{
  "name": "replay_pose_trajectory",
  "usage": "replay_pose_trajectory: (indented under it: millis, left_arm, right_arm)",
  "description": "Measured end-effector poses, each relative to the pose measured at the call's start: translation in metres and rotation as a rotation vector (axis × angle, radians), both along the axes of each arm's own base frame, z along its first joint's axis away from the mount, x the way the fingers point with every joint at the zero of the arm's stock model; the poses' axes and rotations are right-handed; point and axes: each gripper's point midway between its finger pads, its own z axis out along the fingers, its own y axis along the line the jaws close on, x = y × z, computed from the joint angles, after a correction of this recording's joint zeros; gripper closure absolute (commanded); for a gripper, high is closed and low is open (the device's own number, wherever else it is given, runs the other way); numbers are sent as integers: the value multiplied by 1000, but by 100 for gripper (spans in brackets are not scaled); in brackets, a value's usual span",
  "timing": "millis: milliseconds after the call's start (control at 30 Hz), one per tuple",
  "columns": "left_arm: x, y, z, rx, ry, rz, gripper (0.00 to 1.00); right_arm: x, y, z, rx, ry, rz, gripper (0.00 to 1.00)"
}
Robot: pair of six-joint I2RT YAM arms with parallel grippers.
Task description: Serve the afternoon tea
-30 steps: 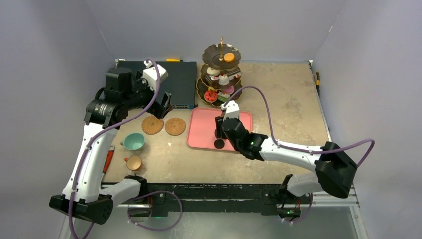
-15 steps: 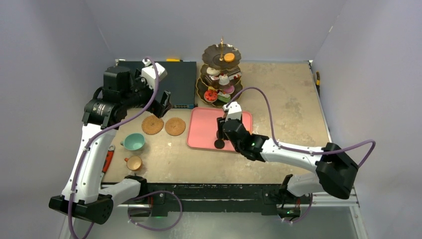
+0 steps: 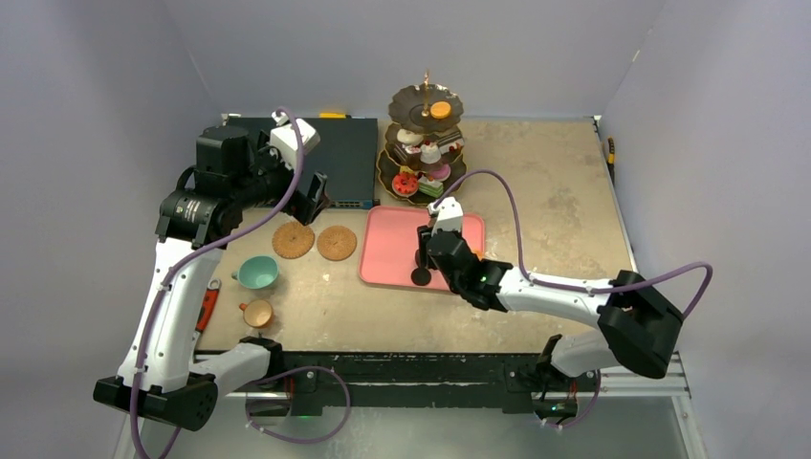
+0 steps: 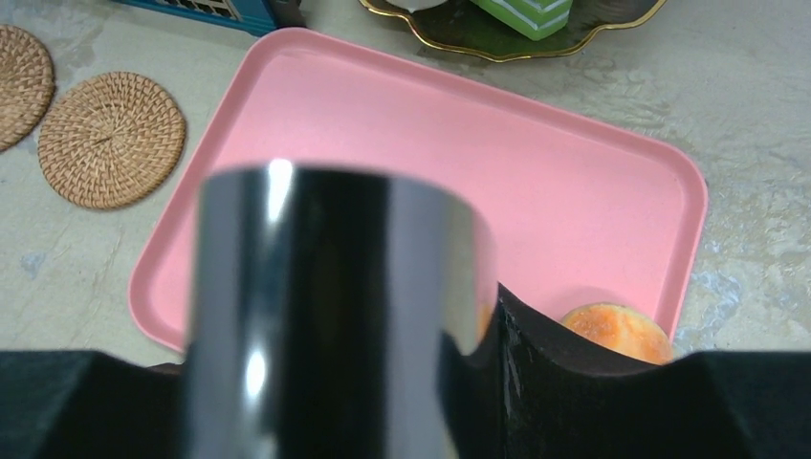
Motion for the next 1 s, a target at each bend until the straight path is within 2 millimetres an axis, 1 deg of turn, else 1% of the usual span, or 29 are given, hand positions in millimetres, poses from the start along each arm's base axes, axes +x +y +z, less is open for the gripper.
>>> replay_pose_trajectory:
  millis: [100, 300, 333, 400, 467, 500, 567, 633, 667, 733, 767, 867, 900, 933, 1000]
  left_arm:
    - [0, 0, 0, 1, -1, 2, 1]
    - [0, 0, 0, 1, -1, 2, 1]
    - [0, 0, 1, 1, -2, 2, 1]
    - [0, 0, 2, 0, -5, 2, 1]
    - [0, 0, 4, -1, -10, 2, 1]
    - [0, 0, 5, -1, -13, 2, 1]
    - [0, 0, 7, -2, -16, 2, 1]
    - [0, 1, 7, -2, -16, 3, 1]
    - [0, 1, 7, -2, -16, 3, 1]
    - [0, 1, 7, -2, -16, 3, 1]
    - [0, 1, 7, 0, -16, 5, 1]
    - [-1, 2, 7, 1, -16, 6, 1]
    - [-2, 2, 7, 2, -16, 5, 1]
    - [-2, 2, 7, 2, -17, 5, 1]
    - [-3, 2, 8, 2, -19, 5, 1]
  right_arm:
    - [1, 2, 1, 11, -9, 1, 60]
    - [6, 2, 9, -9, -47, 10, 60]
    - [8, 2, 13, -19, -58, 16, 60]
    - [15, 8, 32, -28, -95, 30, 60]
    - [26, 15, 60, -13, -146, 38, 60]
    - [33, 19, 81, 6, -182, 42, 60]
    - [49, 26, 128, 53, -260, 37, 60]
    - [66, 27, 181, 109, -346, 30, 60]
    - [72, 26, 202, 133, -382, 23, 60]
    - [85, 22, 257, 190, -476, 18, 60]
    - [89, 20, 278, 210, -515, 14, 60]
    - [102, 16, 319, 239, -593, 7, 60]
    - [106, 17, 328, 243, -611, 9, 60]
    - [111, 20, 334, 244, -625, 13, 60]
    - [122, 26, 336, 230, -636, 22, 60]
